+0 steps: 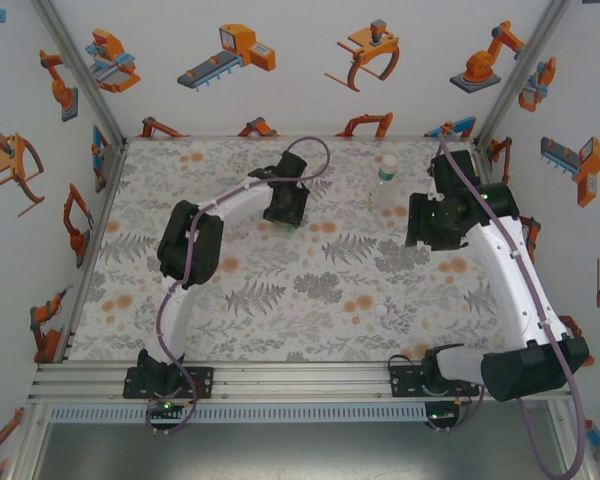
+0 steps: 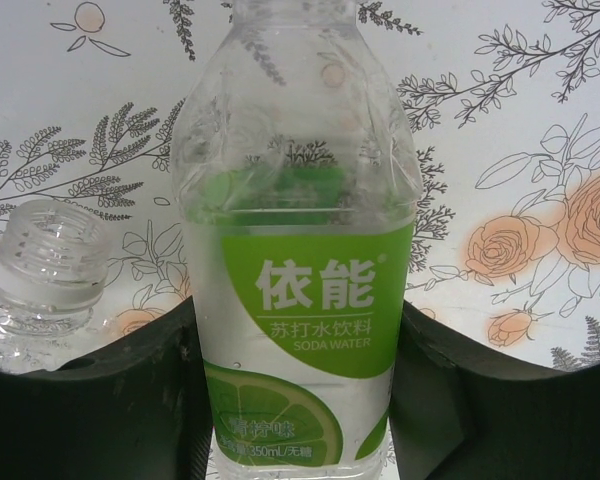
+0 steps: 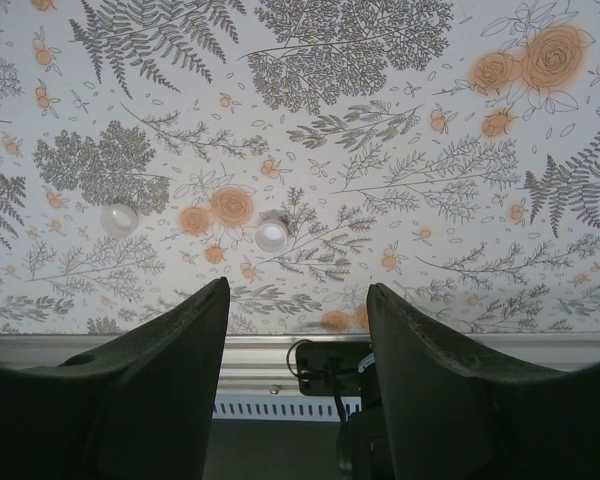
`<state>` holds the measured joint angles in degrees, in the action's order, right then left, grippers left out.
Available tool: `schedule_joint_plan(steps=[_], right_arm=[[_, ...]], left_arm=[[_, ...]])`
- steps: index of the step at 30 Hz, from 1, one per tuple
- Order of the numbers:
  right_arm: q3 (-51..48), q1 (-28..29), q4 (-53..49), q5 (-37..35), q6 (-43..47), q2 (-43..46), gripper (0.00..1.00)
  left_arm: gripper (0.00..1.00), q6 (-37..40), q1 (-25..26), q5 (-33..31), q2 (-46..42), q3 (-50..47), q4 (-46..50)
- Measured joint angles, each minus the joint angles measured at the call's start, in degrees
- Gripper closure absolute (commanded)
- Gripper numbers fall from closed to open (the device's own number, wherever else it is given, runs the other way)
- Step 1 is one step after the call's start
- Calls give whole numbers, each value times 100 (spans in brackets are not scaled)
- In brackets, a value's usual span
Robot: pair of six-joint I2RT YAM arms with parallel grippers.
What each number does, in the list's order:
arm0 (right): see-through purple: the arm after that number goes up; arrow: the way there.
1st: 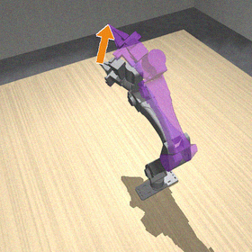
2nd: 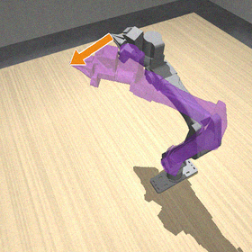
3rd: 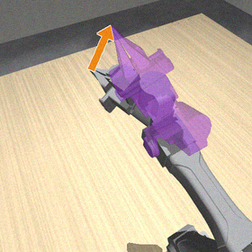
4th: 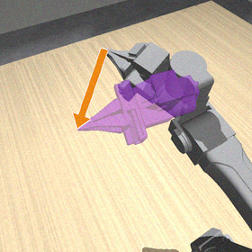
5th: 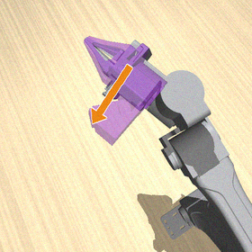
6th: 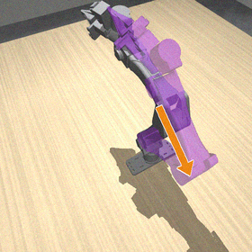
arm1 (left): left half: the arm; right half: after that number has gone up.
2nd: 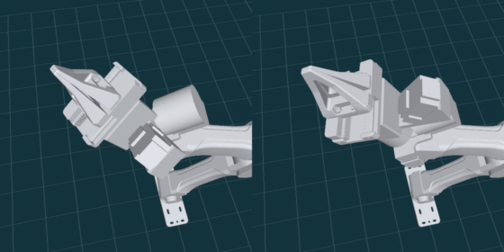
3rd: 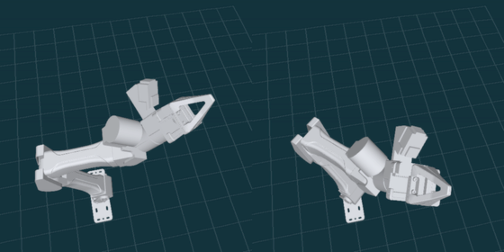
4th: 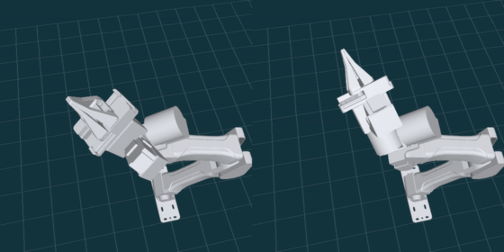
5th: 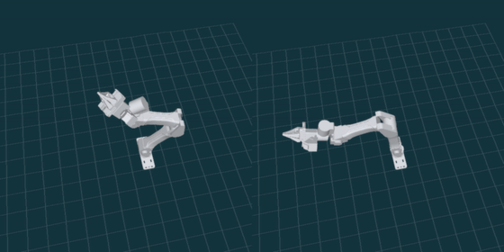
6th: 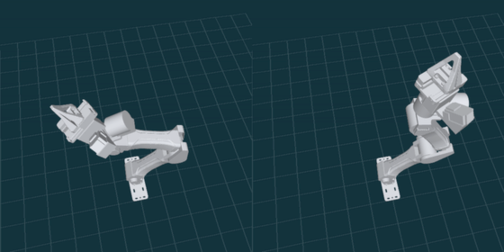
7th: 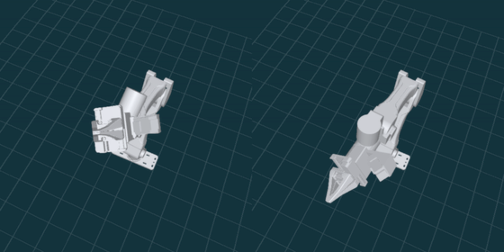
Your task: Screw on the bottle caps
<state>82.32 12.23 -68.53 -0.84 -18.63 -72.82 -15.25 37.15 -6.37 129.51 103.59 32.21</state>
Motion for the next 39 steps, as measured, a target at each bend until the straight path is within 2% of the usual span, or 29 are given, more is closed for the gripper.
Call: schedule_joint_plan(steps=[4, 8, 19, 23, 29, 39], right_arm=[[-13, 0, 15, 15, 17, 2, 47], [-103, 0, 68, 66, 26, 15, 48], [-614, 177, 533, 382, -4, 275, 52], [-907, 446, 728, 426, -181, 417, 52], [-1246, 1056, 1014, 374, -535, 507, 53], [-1598, 2177, 1541, 153, -990, 269, 53]], left_arm=[[53, 2, 55, -4, -52, -48, 2], [53, 42, 87, 79, -490, -562, -26], [57, 402, 90, 1032, -3211, -2559, -970], [58, 546, 68, 1508, -4155, -3270, -1392], [67, 772, 63, 2046, -5480, -4046, -1923], [69, 898, 63, 2159, -6990, -4695, -2417]])
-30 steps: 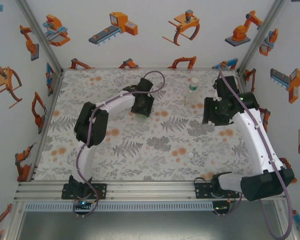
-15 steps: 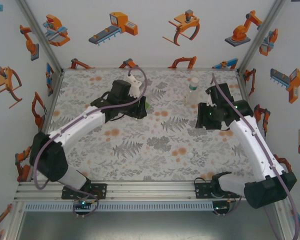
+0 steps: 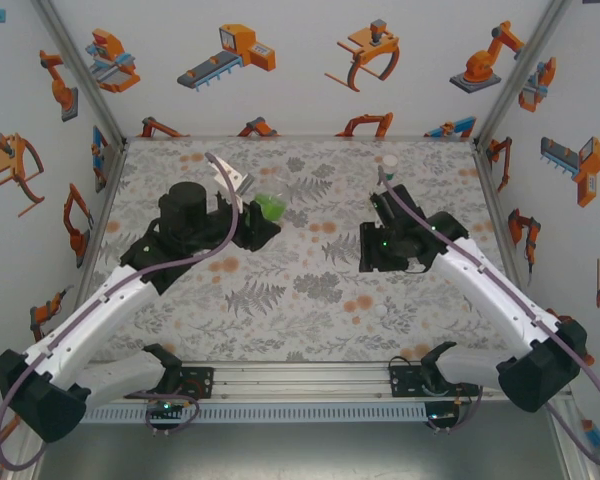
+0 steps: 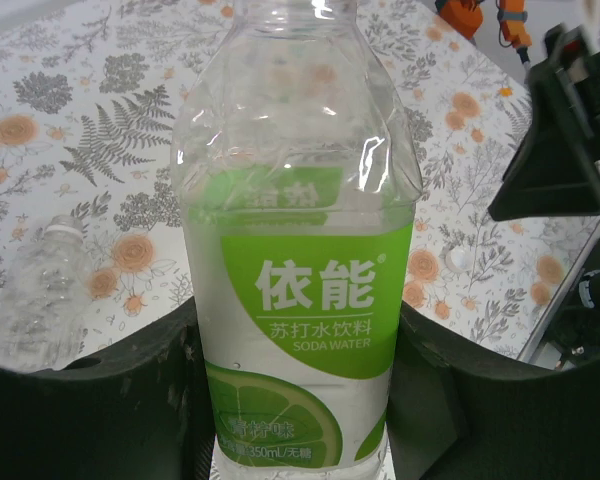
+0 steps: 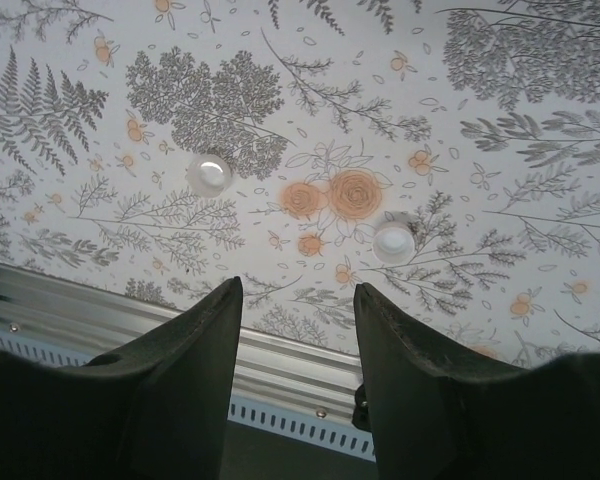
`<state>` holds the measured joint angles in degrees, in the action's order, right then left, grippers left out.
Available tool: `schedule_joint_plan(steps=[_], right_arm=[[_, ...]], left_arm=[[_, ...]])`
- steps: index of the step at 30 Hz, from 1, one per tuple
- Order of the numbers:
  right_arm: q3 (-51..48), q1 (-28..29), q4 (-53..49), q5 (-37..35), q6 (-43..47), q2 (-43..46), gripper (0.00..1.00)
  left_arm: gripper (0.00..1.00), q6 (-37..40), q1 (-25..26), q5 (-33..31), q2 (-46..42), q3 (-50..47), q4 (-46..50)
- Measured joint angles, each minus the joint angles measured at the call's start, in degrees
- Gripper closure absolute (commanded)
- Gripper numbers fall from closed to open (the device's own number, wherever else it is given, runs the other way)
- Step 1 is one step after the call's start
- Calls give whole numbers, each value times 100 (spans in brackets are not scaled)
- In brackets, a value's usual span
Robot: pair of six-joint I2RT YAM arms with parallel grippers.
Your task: Screw on the bottle caps
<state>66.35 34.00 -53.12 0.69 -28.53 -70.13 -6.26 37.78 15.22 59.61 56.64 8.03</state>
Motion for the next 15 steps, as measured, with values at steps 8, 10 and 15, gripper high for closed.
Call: schedule_joint_plan(steps=[8, 10, 15], right_arm=[[-409, 785, 358, -229, -258, -317, 54], [-507, 992, 468, -315, -339, -411, 54], [-787, 1436, 728, -507, -514, -610, 55]], left_arm=[[76, 85, 0, -127, -374, -94, 9], [76, 96, 0, -184, -413, -98, 7], [76, 127, 0, -240, -470, -107, 9]])
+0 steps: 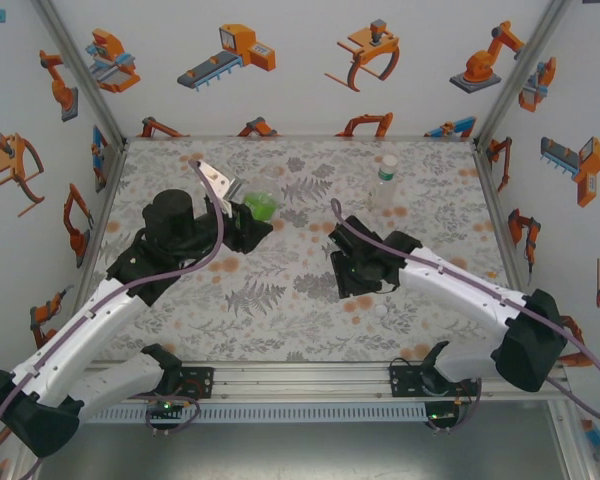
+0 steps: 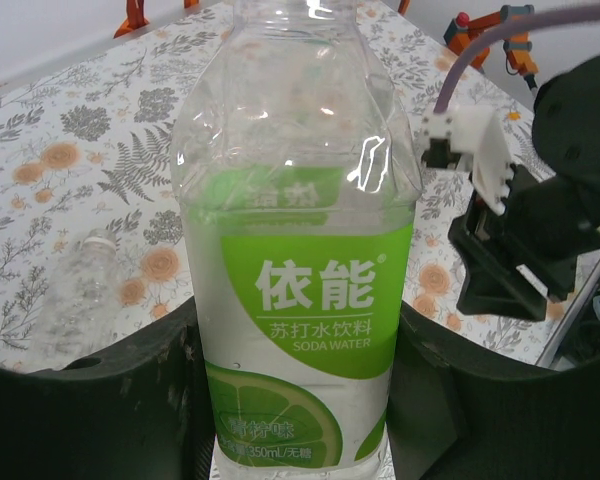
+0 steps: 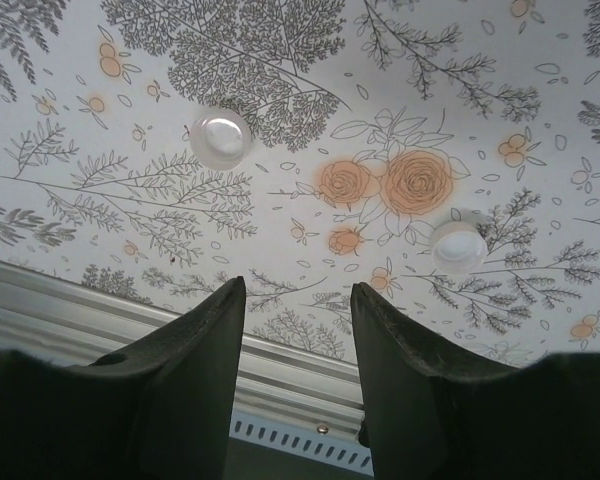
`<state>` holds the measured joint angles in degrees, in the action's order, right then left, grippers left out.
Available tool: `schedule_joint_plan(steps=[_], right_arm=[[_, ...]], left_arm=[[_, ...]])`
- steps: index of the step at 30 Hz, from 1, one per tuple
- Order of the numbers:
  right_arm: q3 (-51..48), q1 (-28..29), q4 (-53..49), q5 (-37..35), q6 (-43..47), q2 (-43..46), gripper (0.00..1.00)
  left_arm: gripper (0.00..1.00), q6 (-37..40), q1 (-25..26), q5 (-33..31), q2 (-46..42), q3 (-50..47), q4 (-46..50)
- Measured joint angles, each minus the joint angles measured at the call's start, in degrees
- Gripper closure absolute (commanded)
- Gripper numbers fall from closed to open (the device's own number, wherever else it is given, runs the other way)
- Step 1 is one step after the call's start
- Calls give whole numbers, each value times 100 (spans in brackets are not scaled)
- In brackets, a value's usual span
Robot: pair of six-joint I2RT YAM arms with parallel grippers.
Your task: Screw on the bottle caps
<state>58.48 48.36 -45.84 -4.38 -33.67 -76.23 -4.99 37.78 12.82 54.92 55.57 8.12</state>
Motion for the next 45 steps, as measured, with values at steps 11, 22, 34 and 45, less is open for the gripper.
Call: schedule_joint_plan(steps=[11, 22, 34, 45], right_arm=[[-190, 223, 328, -219, -319, -188, 55], [-343, 256, 612, -201, -389, -188, 56], [-374, 396, 782, -179, -538, -385, 57], [-374, 435, 839, -192, -560, -643, 57]], left_arm=[[77, 42, 0, 11, -2, 0, 0], [78, 85, 0, 31, 2, 0, 4], [80, 85, 0, 28, 35, 2, 52], [81, 87, 0, 28, 35, 2, 72]])
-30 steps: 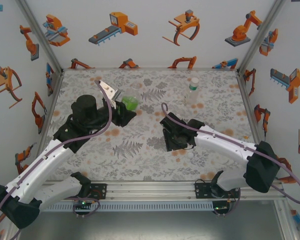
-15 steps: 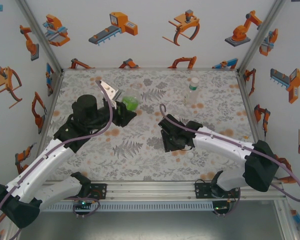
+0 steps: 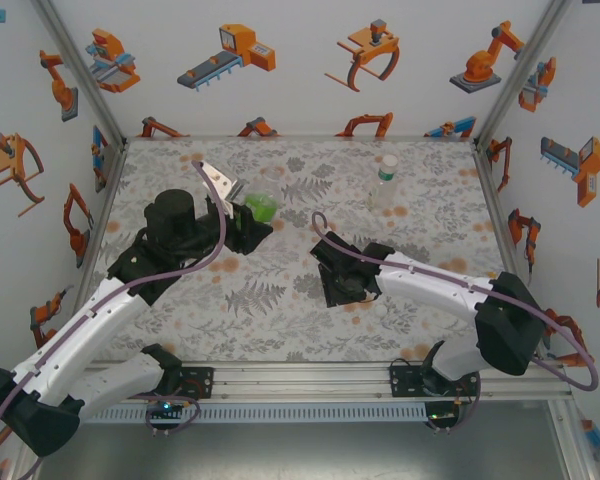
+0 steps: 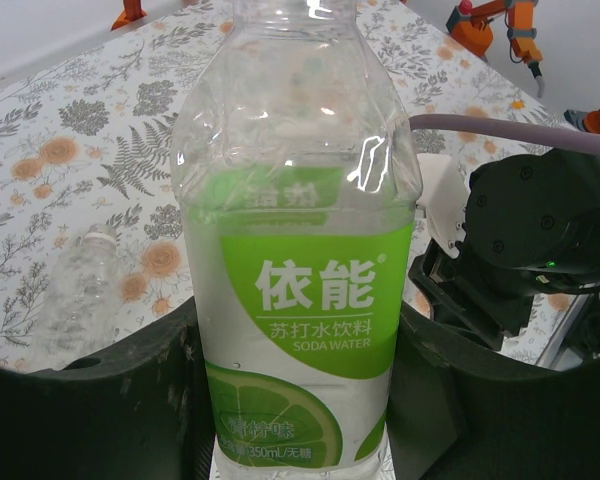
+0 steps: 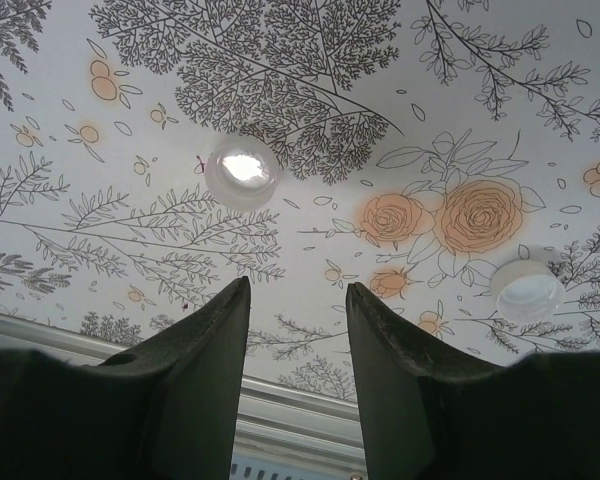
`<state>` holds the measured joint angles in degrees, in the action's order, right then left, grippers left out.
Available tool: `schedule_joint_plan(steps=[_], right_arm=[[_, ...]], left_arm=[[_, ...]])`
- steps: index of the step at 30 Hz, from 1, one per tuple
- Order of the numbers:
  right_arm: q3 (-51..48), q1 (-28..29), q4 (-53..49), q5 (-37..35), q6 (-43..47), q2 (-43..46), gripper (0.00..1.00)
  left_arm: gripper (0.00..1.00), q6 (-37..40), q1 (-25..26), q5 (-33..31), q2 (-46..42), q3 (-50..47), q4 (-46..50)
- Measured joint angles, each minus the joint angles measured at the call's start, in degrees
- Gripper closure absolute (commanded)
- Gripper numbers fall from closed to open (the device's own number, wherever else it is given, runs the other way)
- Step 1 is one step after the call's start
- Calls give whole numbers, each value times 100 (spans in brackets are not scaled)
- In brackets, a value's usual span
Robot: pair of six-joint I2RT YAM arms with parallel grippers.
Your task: Screw on the bottle caps
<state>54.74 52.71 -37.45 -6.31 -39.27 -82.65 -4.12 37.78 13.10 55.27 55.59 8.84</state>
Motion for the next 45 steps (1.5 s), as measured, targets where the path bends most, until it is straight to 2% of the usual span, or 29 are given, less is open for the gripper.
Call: schedule_joint_plan(steps=[13, 32, 45], right_arm=[[0, 74, 133, 24, 7, -74, 56], [289, 448, 142, 22, 190, -614, 56], [396, 487, 306, -103, 415, -994, 56]], left_arm=[[82, 0, 0, -2, 0, 0, 2], [83, 0, 0, -26, 0, 0, 114], [83, 0, 0, -68, 0, 0, 149]])
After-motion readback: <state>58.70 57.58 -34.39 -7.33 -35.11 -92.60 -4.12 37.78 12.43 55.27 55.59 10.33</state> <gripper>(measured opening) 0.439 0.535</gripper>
